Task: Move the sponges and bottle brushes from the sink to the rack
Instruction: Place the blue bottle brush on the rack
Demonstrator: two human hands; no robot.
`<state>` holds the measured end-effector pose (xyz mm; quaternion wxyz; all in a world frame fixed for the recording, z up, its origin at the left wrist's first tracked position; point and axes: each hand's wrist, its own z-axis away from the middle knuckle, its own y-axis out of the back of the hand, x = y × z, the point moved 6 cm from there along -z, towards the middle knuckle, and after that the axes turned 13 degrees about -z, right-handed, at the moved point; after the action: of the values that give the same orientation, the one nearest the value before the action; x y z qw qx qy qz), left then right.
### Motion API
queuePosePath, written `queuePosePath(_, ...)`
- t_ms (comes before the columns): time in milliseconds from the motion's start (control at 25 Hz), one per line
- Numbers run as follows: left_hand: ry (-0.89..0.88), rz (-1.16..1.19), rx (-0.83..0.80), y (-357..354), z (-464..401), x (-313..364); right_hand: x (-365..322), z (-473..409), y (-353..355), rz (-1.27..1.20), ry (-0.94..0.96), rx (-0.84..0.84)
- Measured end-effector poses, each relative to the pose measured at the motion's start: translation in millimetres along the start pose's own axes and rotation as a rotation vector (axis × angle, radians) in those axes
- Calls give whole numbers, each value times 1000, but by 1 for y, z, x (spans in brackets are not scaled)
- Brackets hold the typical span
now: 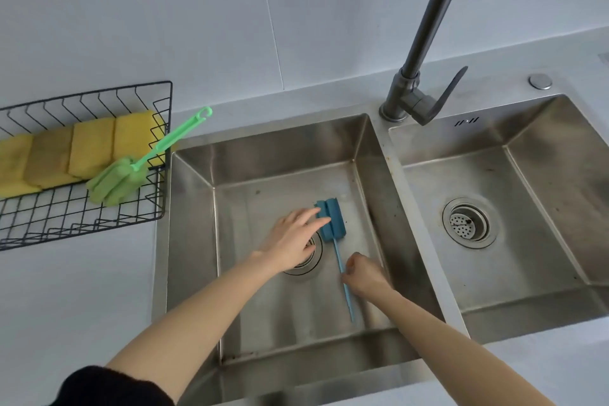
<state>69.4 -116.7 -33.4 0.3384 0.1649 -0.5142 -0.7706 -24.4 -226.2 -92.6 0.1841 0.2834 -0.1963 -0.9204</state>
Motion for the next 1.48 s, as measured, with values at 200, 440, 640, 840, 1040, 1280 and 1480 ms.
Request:
queuePosePath(200, -45, -57, -93, -22, -17, 6, 14, -9, -10, 59, 16, 31)
queuePosePath(440, -56, -64, -150, -36, -36, 10, 19, -17, -15, 14, 30, 46)
queuePosePath(640, -22, -59, -118, -34, -42, 11, 13, -16, -10, -116, 62, 77)
queuePosePath(840, 50, -98, -36, -26, -34, -15, -6, -9, 4, -331, 130, 101)
queuePosePath(1040, 97, -88, 34, -19, -10, -41, -31, 2, 19, -331, 241, 42)
queuePosePath(1280, 41, -172, 323, 15, 18, -48, -53, 22, 39, -269, 343, 9)
queuePosePath(1480, 57, -221, 467, 49, 43, -54, -71, 45, 66, -316, 425, 28)
